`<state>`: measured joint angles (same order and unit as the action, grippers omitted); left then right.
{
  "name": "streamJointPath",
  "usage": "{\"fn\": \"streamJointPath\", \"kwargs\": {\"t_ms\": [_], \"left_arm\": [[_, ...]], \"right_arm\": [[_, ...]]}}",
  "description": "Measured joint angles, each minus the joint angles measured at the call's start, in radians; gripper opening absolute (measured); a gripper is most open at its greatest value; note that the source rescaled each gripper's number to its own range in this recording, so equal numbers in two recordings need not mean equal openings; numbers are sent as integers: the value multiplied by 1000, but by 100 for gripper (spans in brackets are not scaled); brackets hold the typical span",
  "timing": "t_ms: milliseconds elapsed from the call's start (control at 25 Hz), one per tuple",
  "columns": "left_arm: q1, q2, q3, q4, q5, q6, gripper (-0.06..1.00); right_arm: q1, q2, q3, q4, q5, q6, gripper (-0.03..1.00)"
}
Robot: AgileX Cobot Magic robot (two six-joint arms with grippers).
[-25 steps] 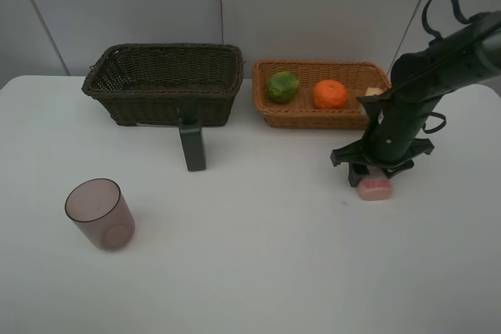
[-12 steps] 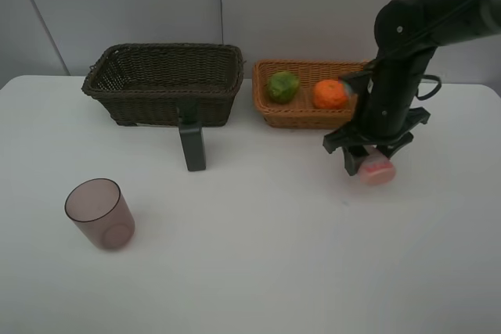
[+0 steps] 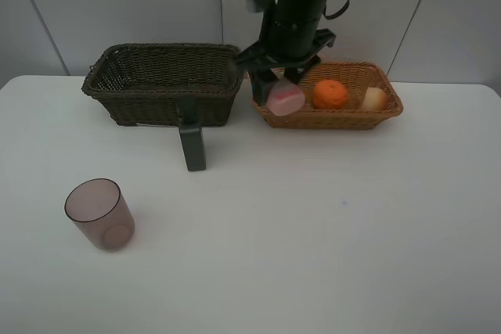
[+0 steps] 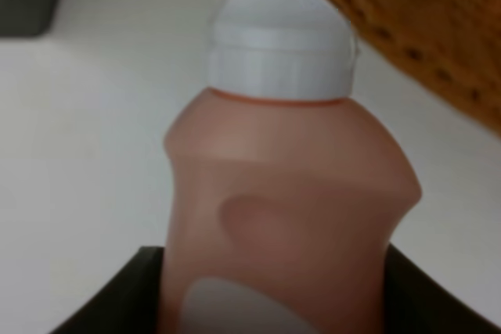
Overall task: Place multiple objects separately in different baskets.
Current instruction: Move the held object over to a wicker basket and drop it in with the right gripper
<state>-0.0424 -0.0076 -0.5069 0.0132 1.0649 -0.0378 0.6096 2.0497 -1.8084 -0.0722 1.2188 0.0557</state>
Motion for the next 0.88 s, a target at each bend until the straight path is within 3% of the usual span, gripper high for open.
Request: {"fn": "streamJointPath", "kwargs": {"t_ms": [200, 280, 440, 480, 760, 880], "left_arm": [[0, 0, 0, 0, 0, 0, 100], [0, 0, 0, 0, 0, 0, 100], [0, 0, 0, 0, 0, 0, 100], [0, 0, 0, 0, 0, 0, 100], [0, 0, 0, 0, 0, 0, 100], [0, 0, 0, 0, 0, 0, 100]], "right_arm": [[51, 138, -324, -8, 1, -14, 3], [60, 176, -411, -9, -42, -17, 3], [64, 215, -462, -15, -250, -20, 3], [64, 233, -460, -19, -355, -20, 3], [64, 327, -435, -43, -637, -22, 3], [64, 370, -429, -45, -712, -22, 3]]}}
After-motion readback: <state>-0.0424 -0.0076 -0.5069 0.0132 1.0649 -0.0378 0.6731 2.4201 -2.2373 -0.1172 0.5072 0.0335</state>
